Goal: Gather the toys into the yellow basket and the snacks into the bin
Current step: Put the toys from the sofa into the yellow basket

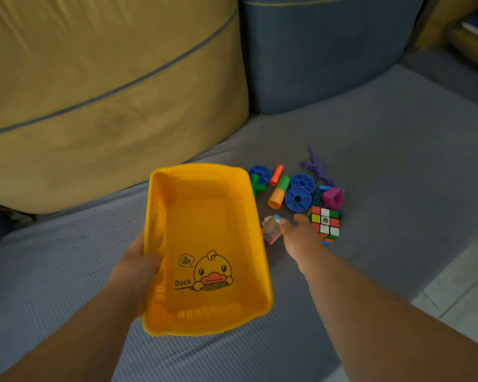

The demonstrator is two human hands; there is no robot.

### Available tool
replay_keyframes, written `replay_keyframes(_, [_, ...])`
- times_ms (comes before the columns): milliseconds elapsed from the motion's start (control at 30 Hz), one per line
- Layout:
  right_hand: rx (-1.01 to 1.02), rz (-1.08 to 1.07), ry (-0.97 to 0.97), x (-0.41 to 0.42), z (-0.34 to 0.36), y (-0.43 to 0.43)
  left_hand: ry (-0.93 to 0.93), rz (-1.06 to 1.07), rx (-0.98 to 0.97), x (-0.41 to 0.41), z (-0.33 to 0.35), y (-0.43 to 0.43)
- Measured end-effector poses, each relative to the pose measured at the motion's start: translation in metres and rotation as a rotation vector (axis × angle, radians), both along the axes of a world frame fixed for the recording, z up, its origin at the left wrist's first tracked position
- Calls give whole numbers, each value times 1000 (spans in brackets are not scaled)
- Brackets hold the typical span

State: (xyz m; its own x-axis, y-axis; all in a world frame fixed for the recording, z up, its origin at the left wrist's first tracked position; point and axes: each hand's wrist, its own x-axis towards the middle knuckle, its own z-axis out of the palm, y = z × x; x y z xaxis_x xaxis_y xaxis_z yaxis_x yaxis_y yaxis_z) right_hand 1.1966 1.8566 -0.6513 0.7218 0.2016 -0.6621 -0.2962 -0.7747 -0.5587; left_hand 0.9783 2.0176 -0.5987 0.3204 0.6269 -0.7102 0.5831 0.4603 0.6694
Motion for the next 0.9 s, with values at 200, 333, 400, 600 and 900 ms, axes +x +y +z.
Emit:
replay_keyframes(200, [-204, 207, -23, 34, -31, 46, 54, 19, -15, 5, -24, 14])
replay_keyframes(333, [-373, 338, -61, 34, -70, 60, 65, 30, -24, 7, -37, 25])
replay_keyframes(400, [-432, 414, -135, 31, -75, 58, 61, 31, -21, 9, -40, 30])
replay_keyframes(600, [-100, 201, -346, 34, -29, 50, 38, 54, -30, 24, -33, 33])
replay_keyframes(900, [470, 252, -170, -13, 29, 67, 13, -51, 10, 51, -19, 30])
